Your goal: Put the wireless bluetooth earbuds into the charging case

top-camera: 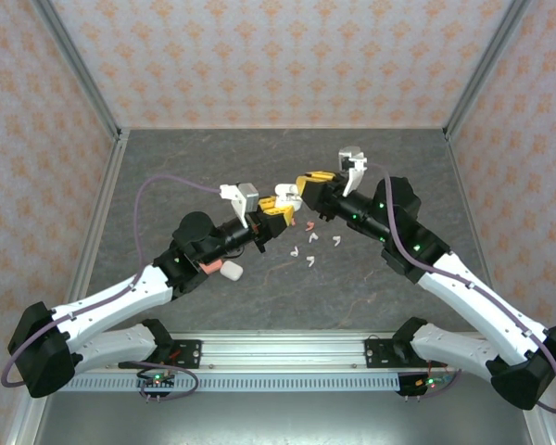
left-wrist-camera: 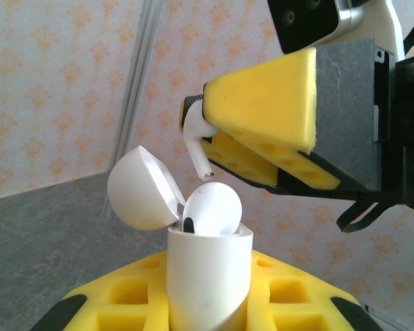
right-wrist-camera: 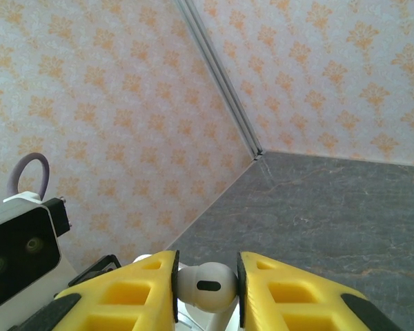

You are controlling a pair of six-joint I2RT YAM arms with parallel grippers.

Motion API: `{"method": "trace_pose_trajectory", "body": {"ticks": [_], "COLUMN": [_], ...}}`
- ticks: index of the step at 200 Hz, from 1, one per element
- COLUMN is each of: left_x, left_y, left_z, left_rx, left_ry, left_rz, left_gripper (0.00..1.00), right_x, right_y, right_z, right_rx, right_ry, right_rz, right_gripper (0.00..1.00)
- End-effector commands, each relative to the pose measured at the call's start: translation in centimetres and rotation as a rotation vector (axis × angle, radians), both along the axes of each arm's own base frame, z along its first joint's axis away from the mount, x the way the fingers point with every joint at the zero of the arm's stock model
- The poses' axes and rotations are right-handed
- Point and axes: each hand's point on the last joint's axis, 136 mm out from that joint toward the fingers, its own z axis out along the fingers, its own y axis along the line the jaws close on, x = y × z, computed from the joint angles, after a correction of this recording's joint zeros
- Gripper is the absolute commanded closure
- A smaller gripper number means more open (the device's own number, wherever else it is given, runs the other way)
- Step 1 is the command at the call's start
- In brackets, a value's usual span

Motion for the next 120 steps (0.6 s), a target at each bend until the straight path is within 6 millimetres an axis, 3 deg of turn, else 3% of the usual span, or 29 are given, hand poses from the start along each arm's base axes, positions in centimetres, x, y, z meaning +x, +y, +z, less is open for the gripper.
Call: {"method": "trace_pose_trajectory", "body": {"ticks": [1, 120], "left_x": [-0.7, -0.6], "left_y": [0.7, 0.9], "left_z": [4.1, 4.4], "left_rx": [-0.09, -0.103], "left_ry": [-0.08, -0.087], "left_rz": [0.012, 0.025], "left_gripper": [1.0, 1.0], "right_x": [-0.5, -1.0], "right_y": [0.3, 1.1], "right_z": [0.2, -1.8], "right_rx": [0.018, -0.018], "right_ry": [-0.004, 0.052], "right_rz": [0.021, 0.048], "right_gripper": [0.73, 0.73]}}
